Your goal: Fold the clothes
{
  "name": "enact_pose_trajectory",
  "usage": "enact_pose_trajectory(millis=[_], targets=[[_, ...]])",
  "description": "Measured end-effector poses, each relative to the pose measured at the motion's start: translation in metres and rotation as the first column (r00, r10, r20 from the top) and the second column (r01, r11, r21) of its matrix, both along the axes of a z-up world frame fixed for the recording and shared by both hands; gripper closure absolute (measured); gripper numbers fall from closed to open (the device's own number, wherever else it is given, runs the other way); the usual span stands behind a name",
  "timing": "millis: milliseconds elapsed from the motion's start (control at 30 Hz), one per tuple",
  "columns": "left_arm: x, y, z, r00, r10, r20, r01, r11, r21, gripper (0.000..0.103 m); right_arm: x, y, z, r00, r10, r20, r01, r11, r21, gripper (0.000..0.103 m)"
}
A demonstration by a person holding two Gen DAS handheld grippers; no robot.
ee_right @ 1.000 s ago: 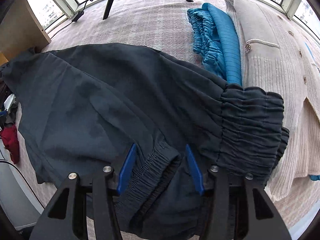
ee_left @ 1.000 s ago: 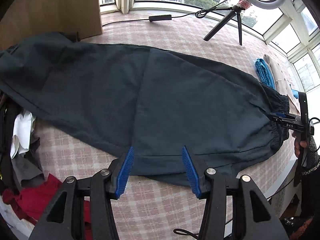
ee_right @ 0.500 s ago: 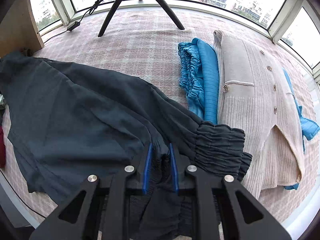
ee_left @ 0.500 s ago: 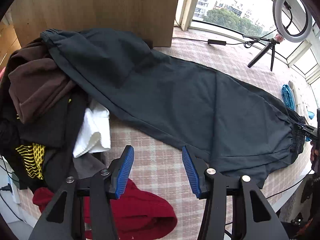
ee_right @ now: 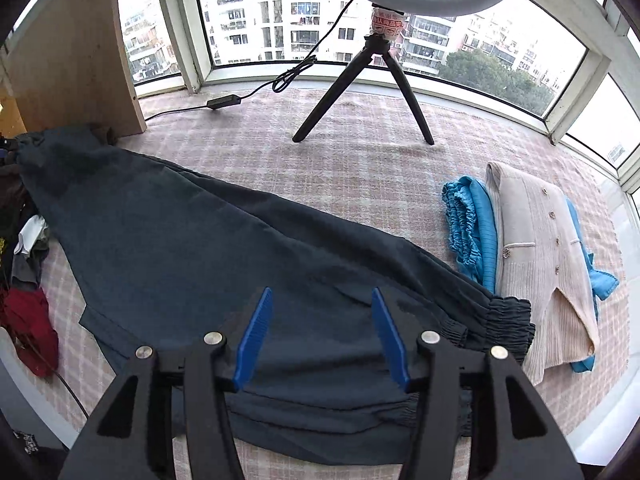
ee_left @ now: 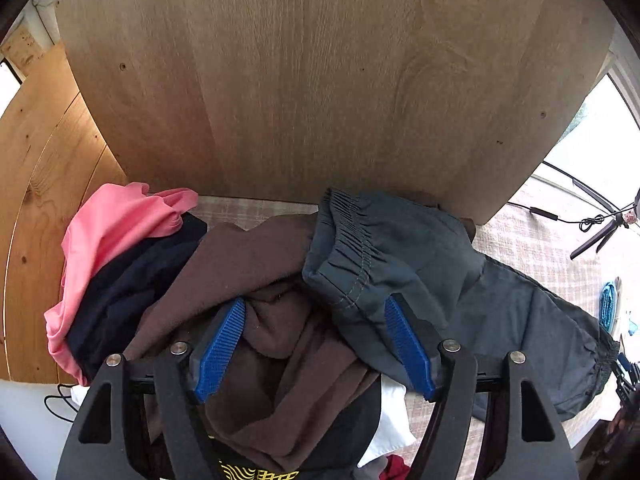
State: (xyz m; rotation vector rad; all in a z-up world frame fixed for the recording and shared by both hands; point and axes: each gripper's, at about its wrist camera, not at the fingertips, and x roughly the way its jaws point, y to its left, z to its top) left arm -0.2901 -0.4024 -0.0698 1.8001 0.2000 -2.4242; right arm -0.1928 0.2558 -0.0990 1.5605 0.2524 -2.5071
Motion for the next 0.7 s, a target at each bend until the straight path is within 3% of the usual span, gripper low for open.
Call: enact_pose_trajectory(millis=[333,433,600,700], targets=[[0.009,0.016,0.018,0.997,-0.023,-0.073,0.028,0.998,0.064,0.036,-0.001,-0.013,-0.017,0.998,0.030,0.058,-0.032,0.999,0.037,0.052],[0.000,0.027,0.014,0.997,-0.038,-0.061,0.041,0.998,0.047,0.047,-0.001,-0.010,-0.017,0.998,0.037,0.056,-0.039,0.999,0.026,0.052],[-0.014,0.039,-0.002,0.999,-0.034,-0.012,0.033,0.999,-0.022,0.055,0.004,-0.004,-0.018,0.997,0.054,0.053,-0.056,0.998,0.025,0.052],[-0.015,0.037,0.001,0.999,-0.017,-0.032,0.016,0.999,-0.028,0.070,0.008,0.004,-0.018,0.997,0.052,0.050,-0.053,0.998,0.024,0.052]])
